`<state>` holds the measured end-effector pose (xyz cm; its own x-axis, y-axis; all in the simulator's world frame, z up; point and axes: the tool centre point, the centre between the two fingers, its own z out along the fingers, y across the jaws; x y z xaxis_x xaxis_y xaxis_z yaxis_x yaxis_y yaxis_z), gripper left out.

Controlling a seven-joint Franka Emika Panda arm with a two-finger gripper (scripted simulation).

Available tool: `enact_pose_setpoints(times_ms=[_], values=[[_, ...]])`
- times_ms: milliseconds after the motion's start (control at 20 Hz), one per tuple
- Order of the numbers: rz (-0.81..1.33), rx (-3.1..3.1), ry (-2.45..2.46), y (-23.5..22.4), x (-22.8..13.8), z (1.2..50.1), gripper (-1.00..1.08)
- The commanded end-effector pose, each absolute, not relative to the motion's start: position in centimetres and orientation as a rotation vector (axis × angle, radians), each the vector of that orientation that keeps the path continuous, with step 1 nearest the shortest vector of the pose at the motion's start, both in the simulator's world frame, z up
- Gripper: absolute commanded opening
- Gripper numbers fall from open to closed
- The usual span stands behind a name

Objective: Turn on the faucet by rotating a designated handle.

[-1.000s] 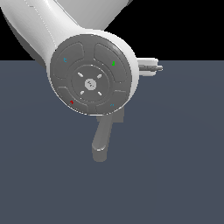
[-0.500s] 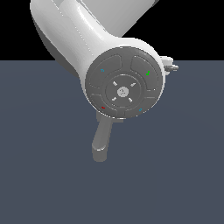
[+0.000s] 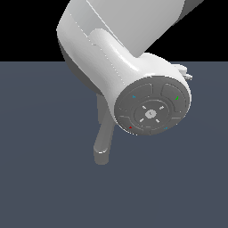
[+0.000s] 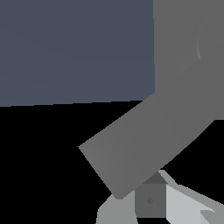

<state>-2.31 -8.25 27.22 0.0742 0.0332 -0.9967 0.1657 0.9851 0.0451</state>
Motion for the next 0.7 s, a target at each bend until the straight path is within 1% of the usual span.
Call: enact_pose_setpoints(times_ms=[0,450,550,650], values=[[-0.091,0.098,1.545,-7.9,-2.1,26.0,-1.0],[-0.097,0.067,1.569,-9.9,-2.1,23.9,-1.0],[-0.101,0.099,1.533,-10.2,-2.3,24.7,-1.0],[-0.101,0.096,1.537,-10.3,-2.3,24.0,-1.0]])
